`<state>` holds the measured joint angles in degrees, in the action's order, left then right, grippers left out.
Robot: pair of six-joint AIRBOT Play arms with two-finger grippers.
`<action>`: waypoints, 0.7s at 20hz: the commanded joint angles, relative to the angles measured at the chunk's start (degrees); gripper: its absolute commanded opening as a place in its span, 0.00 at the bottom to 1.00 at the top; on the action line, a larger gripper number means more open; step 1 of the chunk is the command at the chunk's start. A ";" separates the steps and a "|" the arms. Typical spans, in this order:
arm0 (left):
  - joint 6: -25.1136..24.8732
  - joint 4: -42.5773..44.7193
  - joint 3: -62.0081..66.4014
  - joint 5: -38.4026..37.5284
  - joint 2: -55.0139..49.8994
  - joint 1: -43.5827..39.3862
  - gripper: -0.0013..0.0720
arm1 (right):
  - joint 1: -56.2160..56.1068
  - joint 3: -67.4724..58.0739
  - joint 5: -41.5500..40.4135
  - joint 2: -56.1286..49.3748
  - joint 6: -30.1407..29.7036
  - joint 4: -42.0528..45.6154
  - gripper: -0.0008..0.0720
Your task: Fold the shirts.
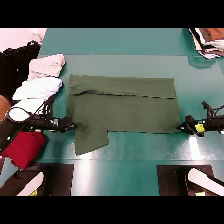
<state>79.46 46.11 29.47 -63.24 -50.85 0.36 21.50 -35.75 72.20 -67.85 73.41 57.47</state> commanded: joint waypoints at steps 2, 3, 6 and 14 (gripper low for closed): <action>4.74 6.16 0.15 -7.65 7.19 -0.02 0.04 | 0.37 -0.46 4.79 6.12 0.02 2.86 0.03; 6.75 9.16 0.15 -9.97 10.45 -0.02 0.04 | 1.22 -0.46 6.97 8.83 0.02 5.14 0.03; 11.21 9.01 0.17 -19.28 18.56 -0.02 0.04 | 4.50 -0.46 14.08 17.70 0.02 10.19 0.03; 12.33 8.09 7.06 -10.40 17.27 -0.02 0.04 | -1.55 -4.85 12.28 23.54 5.27 9.57 0.03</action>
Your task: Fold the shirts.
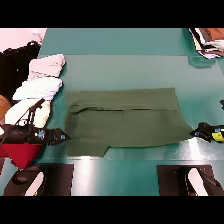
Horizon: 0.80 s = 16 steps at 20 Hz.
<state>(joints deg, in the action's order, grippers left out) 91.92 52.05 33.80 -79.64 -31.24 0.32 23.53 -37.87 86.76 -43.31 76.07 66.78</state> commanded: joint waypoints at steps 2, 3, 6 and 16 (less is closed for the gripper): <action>-2.69 4.81 6.27 11.45 -9.66 0.04 0.05 | -7.45 -8.07 -5.79 -6.64 3.96 0.24 0.03; -3.98 4.83 8.37 14.25 -13.77 0.04 0.05 | -9.27 -11.50 -7.56 -10.43 4.28 0.24 0.03; -5.42 4.63 17.09 22.80 -28.37 0.04 0.05 | -13.60 -22.69 -10.51 -23.30 5.62 0.20 0.03; -5.38 4.59 36.44 27.41 -51.71 0.09 0.87 | -15.61 -47.82 -10.75 -52.59 2.64 -12.90 0.54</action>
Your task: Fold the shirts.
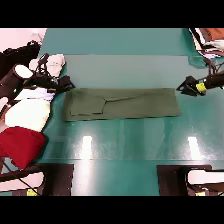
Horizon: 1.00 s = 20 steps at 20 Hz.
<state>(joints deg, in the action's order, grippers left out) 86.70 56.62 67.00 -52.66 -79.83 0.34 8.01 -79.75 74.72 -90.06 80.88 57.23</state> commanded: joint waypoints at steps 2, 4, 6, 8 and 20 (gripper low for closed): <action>-0.20 0.04 5.16 -4.07 -3.13 0.07 0.87 | 1.18 -7.78 3.93 -6.54 -3.52 -3.21 0.54; -0.26 -0.50 6.58 -8.81 -3.13 0.04 0.64 | 3.54 -7.67 6.12 -6.40 -5.03 -3.19 0.54; -3.76 -2.56 6.67 -11.21 -2.99 0.04 0.09 | 6.71 -7.54 9.38 -7.02 -6.21 -3.17 0.79; -5.68 -4.28 6.62 -11.58 -3.02 -0.50 0.05 | 9.35 -7.52 12.44 -8.79 -6.43 -3.19 0.83; -5.46 -4.39 6.64 2.54 -5.70 -17.62 0.05 | 2.54 -7.54 14.19 -19.93 -7.78 -3.65 0.53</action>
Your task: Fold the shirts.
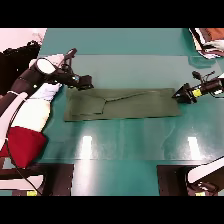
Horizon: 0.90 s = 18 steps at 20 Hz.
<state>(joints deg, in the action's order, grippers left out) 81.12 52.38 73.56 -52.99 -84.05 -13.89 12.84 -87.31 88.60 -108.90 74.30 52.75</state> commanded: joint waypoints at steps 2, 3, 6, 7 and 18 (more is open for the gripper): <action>0.13 -0.59 0.13 3.89 -3.85 -5.53 0.05 | -3.50 0.04 1.99 0.24 -3.91 0.85 0.10; 0.09 -1.31 0.37 4.96 -5.14 -6.51 0.05 | -3.78 0.02 1.81 1.64 -3.93 0.81 0.06; -0.04 -2.29 5.84 4.11 -11.06 -9.38 0.05 | -4.81 -0.02 0.22 8.68 -3.82 -0.87 0.03; -0.04 -2.27 8.59 3.21 -13.46 -10.47 0.05 | -5.14 -0.04 -0.11 11.63 -3.80 -2.75 0.03; 4.61 -2.58 24.02 0.63 -29.03 -17.44 0.05 | -16.15 -0.22 -9.22 27.50 -3.82 -24.55 0.03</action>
<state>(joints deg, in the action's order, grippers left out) 84.82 50.06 95.72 -52.16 -110.59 -30.44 -0.21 -87.44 81.80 -83.44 70.48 33.82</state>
